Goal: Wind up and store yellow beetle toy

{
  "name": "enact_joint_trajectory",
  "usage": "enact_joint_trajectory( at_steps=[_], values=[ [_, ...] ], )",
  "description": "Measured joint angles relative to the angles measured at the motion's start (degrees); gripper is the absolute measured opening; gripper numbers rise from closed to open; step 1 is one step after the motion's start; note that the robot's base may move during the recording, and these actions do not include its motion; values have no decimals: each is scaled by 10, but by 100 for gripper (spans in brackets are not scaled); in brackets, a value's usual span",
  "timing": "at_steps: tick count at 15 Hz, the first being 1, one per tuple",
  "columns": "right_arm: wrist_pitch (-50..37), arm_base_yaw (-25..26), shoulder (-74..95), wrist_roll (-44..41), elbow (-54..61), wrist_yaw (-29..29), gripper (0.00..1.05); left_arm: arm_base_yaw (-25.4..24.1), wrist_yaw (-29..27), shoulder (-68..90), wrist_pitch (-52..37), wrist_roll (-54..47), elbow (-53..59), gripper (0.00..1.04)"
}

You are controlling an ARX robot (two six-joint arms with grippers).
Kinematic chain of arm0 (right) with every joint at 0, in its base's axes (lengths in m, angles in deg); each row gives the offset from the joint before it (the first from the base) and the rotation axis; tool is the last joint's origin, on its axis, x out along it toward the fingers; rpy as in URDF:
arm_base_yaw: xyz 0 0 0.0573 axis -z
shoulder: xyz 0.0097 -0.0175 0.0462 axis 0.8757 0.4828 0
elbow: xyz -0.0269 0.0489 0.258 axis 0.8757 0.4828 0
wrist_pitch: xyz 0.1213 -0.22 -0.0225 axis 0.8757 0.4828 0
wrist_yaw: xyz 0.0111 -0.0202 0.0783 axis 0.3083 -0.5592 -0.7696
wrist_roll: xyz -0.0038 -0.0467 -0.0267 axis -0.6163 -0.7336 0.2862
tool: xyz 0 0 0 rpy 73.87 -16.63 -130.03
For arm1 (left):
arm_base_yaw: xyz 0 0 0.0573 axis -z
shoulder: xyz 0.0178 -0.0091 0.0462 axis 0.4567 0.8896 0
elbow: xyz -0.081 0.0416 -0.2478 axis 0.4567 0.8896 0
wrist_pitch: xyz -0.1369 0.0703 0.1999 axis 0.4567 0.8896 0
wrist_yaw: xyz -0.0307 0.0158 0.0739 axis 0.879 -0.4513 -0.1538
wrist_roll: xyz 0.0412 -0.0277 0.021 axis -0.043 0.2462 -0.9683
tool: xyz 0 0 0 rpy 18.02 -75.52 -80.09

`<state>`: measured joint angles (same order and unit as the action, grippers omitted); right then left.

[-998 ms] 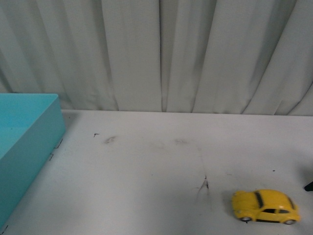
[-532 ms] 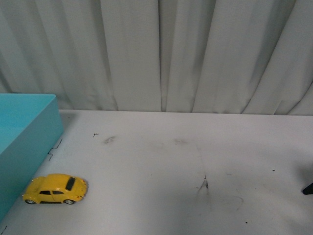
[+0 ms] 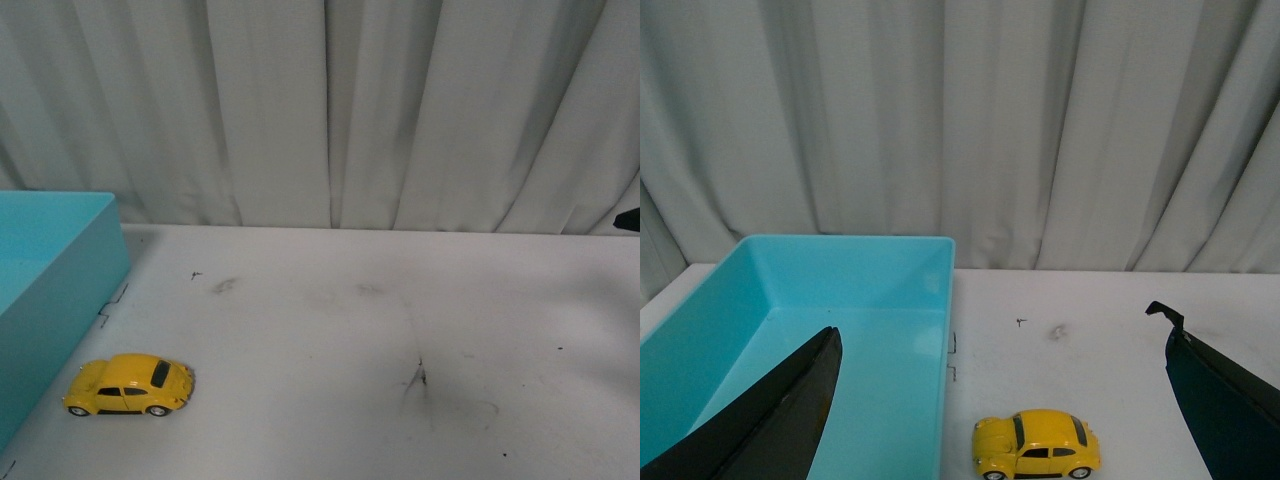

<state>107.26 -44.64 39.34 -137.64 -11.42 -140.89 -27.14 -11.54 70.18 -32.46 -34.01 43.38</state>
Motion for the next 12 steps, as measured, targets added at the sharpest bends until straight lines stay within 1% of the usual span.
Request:
enact_joint_trajectory(
  at_steps=[1,2,3,4,6,7,8,9,10,11,12],
  values=[
    [-38,0,-11,6,12,-22,98,0,0,0,0,0,0,98],
    [-46,0,-26,19,20,-38,98,0,0,0,0,0,0,98],
    [-76,-1,-38,38,26,-52,98,0,0,0,0,0,0,98],
    [-145,0,-54,74,41,-59,98,0,0,0,0,0,0,98],
    [-327,-3,-90,205,106,-65,98,0,0,0,0,0,0,98],
    [-337,-4,-91,215,109,-65,98,0,0,0,0,0,0,98],
    [-391,-5,-94,253,120,-52,97,0,0,0,0,0,0,98],
    [-558,-18,-110,330,170,64,91,0,-1,0,0,0,0,98],
    [-795,-59,-152,522,300,304,76,0,0,0,1,0,0,98],
    [-993,-85,-193,718,408,503,60,0,0,0,0,0,0,98],
    [-1165,-87,-288,911,478,684,35,0,0,0,0,0,0,98]
  ],
)
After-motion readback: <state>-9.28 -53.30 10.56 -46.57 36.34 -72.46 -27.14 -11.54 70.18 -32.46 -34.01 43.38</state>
